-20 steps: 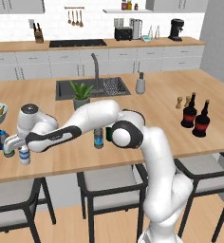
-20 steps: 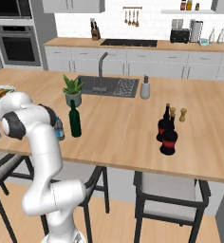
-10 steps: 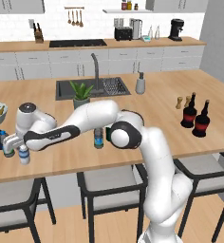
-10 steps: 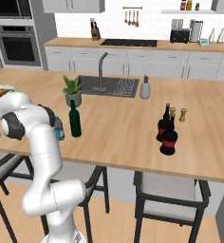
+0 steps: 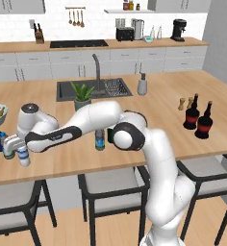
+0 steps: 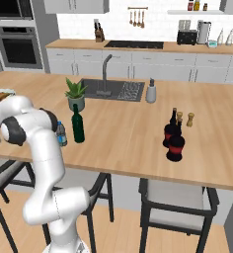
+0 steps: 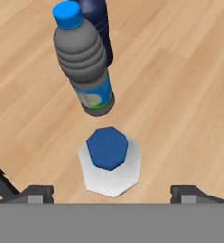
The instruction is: Move the plastic bottles in the middle to the plastics group, and the glass bottles in the middle to the glass group.
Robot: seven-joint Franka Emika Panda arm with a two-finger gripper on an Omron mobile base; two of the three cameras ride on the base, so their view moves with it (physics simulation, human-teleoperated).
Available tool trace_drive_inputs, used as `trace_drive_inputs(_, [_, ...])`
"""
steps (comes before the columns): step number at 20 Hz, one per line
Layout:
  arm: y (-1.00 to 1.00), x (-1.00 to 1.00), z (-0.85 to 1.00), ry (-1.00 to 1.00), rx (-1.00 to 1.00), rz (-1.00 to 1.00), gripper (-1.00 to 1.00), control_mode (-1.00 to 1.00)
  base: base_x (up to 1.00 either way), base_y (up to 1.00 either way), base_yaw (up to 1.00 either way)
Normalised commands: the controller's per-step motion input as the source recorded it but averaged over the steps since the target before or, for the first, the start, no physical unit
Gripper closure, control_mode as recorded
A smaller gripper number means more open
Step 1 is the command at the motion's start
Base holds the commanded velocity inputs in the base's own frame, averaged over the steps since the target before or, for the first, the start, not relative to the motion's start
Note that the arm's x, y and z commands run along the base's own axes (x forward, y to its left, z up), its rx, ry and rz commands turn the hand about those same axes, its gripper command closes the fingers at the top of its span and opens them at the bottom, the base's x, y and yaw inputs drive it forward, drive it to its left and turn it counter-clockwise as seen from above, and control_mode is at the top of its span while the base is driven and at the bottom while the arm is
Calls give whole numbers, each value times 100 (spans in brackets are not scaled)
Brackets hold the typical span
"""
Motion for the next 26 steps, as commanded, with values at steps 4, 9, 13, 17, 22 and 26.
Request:
trace_drive_inputs(4, [-37, -14, 19, 0, 2, -4, -100, -100, 0, 0, 0])
trace_drive_inputs(9, [-57, -20, 16, 2, 0, -11, -100, -100, 0, 0, 0])
trace_drive_inputs(13, [-67, -29, 16, 2, 0, -13, -100, -100, 0, 0, 0])
trace_drive_inputs(17, [-73, -31, 17, 5, 0, -15, -100, -100, 0, 0, 0])
trace_drive_inputs(22, [-75, -25, 18, 10, 0, -17, -100, -100, 0, 0, 0])
trace_drive_inputs(26, [-73, -29, 15, 3, 0, -11, -100, -100, 0, 0, 0])
